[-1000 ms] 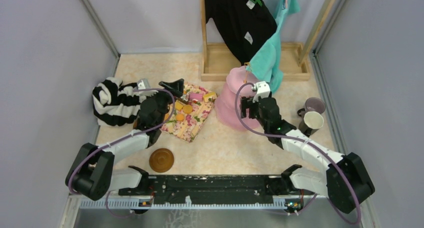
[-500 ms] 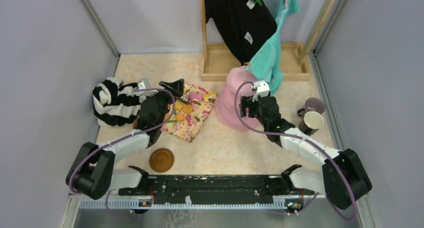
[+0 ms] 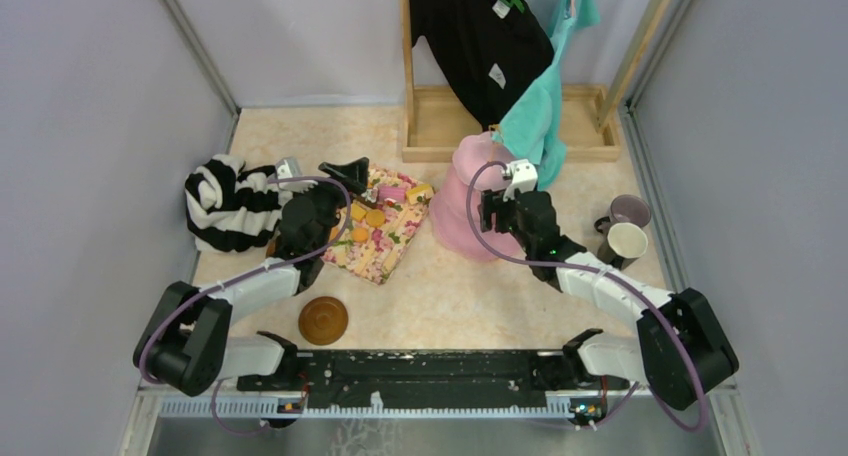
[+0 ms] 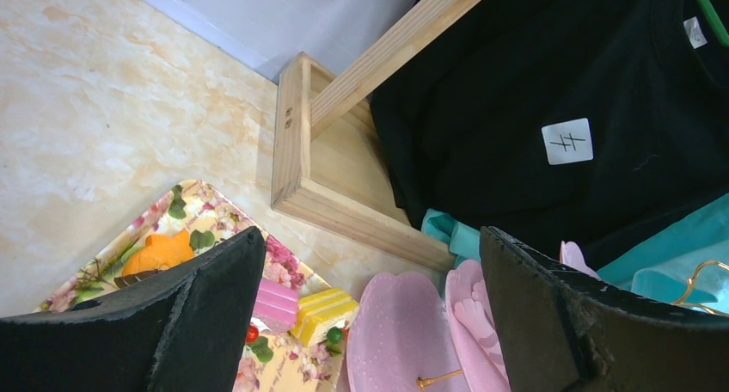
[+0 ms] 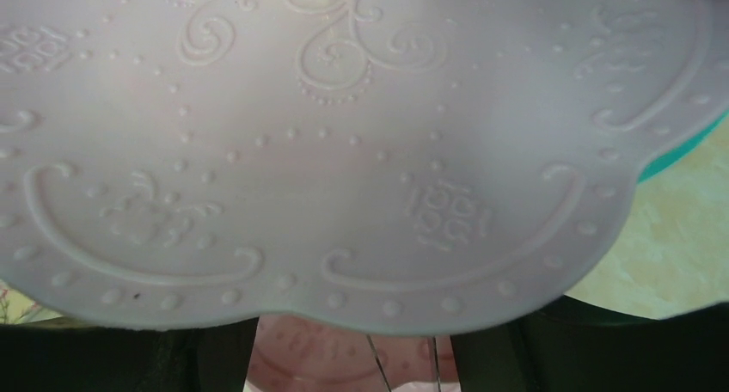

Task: Serve the afternoon tea
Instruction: Pick up the clamp from the desert table.

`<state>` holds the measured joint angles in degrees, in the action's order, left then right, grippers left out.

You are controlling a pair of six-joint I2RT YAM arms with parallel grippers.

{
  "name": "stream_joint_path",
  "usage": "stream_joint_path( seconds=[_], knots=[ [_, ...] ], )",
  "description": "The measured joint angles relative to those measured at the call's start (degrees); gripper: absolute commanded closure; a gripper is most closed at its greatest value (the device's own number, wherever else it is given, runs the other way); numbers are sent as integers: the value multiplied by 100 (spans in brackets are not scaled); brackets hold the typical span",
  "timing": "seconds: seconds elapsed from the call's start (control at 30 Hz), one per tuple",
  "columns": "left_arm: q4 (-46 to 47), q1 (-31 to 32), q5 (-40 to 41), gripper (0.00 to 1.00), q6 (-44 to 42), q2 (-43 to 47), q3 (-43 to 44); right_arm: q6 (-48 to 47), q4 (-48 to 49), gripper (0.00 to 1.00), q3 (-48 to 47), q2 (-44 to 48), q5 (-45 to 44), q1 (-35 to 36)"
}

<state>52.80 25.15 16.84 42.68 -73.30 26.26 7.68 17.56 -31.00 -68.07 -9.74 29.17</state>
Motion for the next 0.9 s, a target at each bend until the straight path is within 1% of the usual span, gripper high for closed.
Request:
stream_joint_path(
  seconds=[0.1,0.17,0.23,0.33,0.37,0.73,0.9],
  knots=[
    [0,0,0,1,0,-2,0,0,48,34,0,0,17,-9],
    [4,0,0,1,0,-13,0,0,76,38,0,-2,39,-9],
    [9,0,0,1,0,-31,0,0,107,45,0,-15,50,-9],
    [17,0,0,1,4,-52,0,-13,142,58,0,-74,61,-9],
    [20,0,0,1,9,-57,0,-13,146,59,0,-101,68,-11],
    [37,0,2,1,17,-63,0,-7,157,61,0,-129,116,-11],
    [37,0,0,1,20,-63,0,0,55,63,0,4,170,-11]
  ],
)
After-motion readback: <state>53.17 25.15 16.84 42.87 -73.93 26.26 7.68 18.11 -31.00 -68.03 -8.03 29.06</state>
